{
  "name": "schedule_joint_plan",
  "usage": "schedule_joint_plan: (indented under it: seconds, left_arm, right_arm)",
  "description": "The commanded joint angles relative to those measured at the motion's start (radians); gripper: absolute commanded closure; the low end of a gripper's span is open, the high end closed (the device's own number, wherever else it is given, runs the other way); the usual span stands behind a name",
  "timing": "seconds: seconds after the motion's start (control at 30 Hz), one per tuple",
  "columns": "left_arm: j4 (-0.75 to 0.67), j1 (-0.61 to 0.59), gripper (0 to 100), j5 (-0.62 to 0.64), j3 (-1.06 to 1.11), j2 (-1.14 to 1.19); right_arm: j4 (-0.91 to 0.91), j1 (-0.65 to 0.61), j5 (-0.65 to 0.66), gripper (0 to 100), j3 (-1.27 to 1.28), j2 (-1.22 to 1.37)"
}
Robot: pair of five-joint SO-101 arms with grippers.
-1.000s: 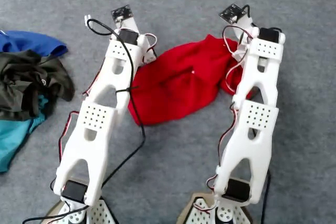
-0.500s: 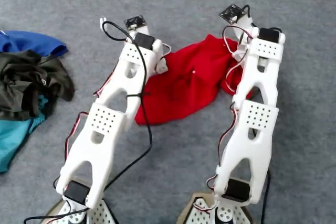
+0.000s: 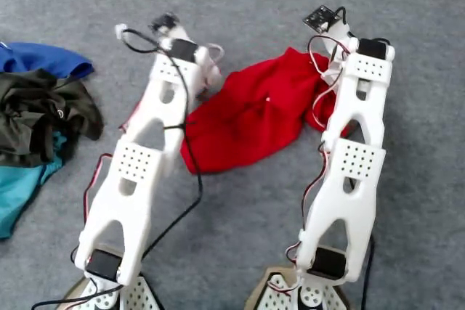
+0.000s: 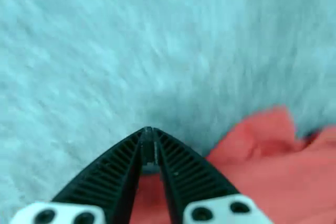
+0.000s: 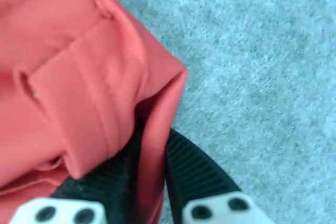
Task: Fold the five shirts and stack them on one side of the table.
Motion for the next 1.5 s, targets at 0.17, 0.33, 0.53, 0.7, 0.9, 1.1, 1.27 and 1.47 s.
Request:
schedule_joint_plan:
  seconds: [0.17, 0.33, 0.53, 0.7, 0.9, 1.1, 1.27, 1.47]
  left_arm:
    - [0.118, -0.026, 98, 0.044, -0.302, -0.025]
    - [0.130, 0.041, 94, 0.040, -0.292, -0.008]
    - [0.129, 0.106, 74, 0.038, -0.281, 0.087]
    - [0.115, 0.109, 74, 0.014, -0.281, 0.199]
    - [0.133, 0.104, 88, 0.014, -0.292, 0.208]
    - [0.078, 0.044, 98, 0.017, -0.318, 0.186]
    - [0.066, 0.002, 98, 0.017, -0.315, 0.058]
    - [0.069, -0.080, 98, 0.009, -0.311, -0.122]
  right_arm:
    - [0.009, 0.012, 0.011, 99.0, -0.031, -0.002]
    - [0.009, 0.012, 0.011, 99.0, -0.031, -0.002]
    - [0.009, 0.012, 0.012, 99.0, -0.030, -0.002]
    - [0.009, 0.012, 0.012, 99.0, -0.030, -0.002]
    - [0.009, 0.012, 0.012, 99.0, -0.030, -0.002]
    - [0.009, 0.012, 0.012, 99.0, -0.030, -0.002]
    - [0.020, -0.004, 0.012, 99.0, -0.030, -0.005]
    - [0.204, -0.107, 0.006, 99.0, -0.133, -0.030]
